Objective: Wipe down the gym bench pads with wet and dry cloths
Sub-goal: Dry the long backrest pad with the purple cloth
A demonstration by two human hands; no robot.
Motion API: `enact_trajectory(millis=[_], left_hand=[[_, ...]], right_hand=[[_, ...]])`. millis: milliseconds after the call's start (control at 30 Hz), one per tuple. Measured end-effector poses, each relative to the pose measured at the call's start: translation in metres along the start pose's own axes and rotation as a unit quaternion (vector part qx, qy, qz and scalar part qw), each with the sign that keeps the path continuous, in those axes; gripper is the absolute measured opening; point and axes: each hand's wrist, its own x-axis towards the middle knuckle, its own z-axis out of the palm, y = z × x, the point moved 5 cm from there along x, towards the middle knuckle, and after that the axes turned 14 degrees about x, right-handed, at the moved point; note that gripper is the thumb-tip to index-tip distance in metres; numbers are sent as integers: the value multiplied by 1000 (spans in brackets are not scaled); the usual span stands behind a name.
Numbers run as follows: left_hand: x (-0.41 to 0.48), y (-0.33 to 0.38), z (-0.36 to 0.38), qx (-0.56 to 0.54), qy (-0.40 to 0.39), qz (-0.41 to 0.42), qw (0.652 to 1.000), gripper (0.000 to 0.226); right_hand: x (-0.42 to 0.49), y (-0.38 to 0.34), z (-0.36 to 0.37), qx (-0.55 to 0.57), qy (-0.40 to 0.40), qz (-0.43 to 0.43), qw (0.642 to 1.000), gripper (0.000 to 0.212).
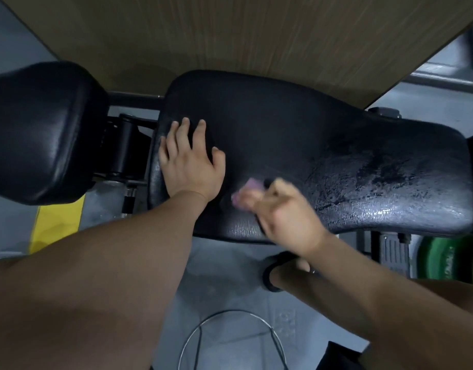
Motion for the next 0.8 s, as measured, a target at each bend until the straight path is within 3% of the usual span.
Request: enact_trajectory(millis=[100, 167, 367, 500, 700, 800], left_hand=[[0, 0, -1, -4, -1, 0, 1000, 63], [0, 0, -2, -7, 0, 1, 1000, 63], [-2, 1, -5, -4, -17, 10, 1000, 62], [-6, 2, -10, -8, -34, 22, 999, 60], [-18, 7, -24, 11, -207, 51, 977, 64], [-52, 11, -31, 29, -250, 94, 963, 64]], right_hand=[[24, 16, -10, -3, 129, 65, 990, 39], [17, 1, -4, -2, 186, 50, 981, 37], [-59, -47, 31, 25, 126, 8, 992, 46], [-78, -42, 29, 35, 149, 27, 988, 58], [-98, -45, 28, 51, 234, 78, 968, 49], [-104, -31, 15, 70, 256, 161, 951, 47]])
